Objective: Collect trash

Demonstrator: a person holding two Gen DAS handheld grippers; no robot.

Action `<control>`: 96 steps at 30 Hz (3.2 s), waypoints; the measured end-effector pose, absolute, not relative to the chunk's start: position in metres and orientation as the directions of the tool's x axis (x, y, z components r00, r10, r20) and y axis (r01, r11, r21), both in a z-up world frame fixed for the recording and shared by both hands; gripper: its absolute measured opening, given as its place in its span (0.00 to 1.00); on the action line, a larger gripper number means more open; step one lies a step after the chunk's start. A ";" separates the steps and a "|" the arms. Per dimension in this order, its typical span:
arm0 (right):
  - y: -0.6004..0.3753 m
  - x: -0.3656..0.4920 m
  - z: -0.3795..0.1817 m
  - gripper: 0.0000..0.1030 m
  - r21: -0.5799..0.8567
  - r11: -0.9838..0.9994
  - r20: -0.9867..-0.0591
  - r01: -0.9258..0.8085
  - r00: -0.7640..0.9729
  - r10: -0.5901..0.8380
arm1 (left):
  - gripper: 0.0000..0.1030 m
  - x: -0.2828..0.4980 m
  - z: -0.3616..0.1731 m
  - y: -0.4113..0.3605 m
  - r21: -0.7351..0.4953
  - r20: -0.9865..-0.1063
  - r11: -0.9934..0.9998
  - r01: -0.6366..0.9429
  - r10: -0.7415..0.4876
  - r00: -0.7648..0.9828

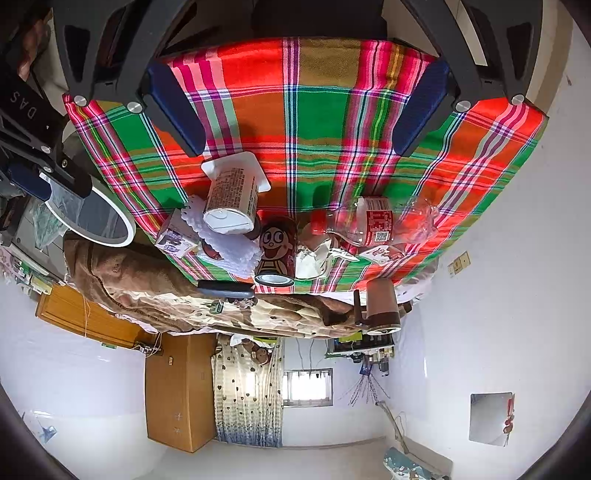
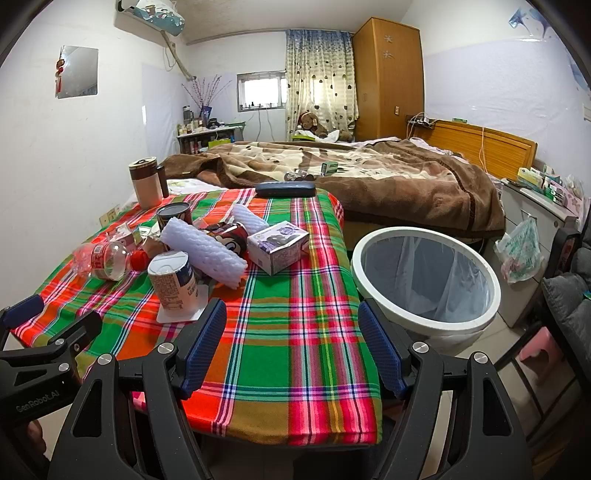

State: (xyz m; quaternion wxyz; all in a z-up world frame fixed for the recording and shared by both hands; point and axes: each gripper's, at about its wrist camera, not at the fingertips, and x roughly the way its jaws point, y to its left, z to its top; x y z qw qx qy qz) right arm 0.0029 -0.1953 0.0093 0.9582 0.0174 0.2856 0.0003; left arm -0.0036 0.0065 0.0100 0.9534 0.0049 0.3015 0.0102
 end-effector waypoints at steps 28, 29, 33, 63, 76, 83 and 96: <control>-0.196 0.002 0.010 0.73 0.035 0.999 -0.546 0.011 0.838 0.010 | 1.00 -0.003 0.008 0.007 0.014 -0.577 1.000 -0.009 0.016 0.817; -0.196 0.002 0.010 0.73 0.035 0.999 -0.547 0.011 0.837 0.010 | 1.00 -0.002 0.008 0.007 0.013 -0.578 1.000 -0.008 0.014 0.816; -0.197 0.002 0.009 0.73 0.037 0.999 -0.549 0.011 0.836 0.012 | 1.00 0.001 0.006 0.006 0.013 -0.582 1.000 -0.005 0.012 0.813; -0.243 0.095 -0.010 0.73 0.162 0.987 -0.624 -0.020 0.772 0.119 | 0.69 0.104 -0.032 -0.032 -0.117 -0.692 0.981 0.154 -0.192 0.696; -0.228 0.132 -0.019 0.73 0.229 0.973 -0.703 -0.022 0.688 0.181 | 0.50 0.117 -0.041 -0.006 -0.158 -0.719 0.981 0.116 -0.195 0.667; -0.219 0.152 -0.023 0.73 0.291 0.957 -0.733 0.002 0.643 0.222 | 0.50 0.114 -0.041 0.018 -0.149 -0.718 0.986 0.080 -0.163 0.677; -0.206 0.177 -0.031 0.73 0.307 0.949 -0.762 0.069 0.615 0.202 | 0.50 0.118 -0.043 0.042 -0.169 -0.722 0.985 0.043 -0.154 0.675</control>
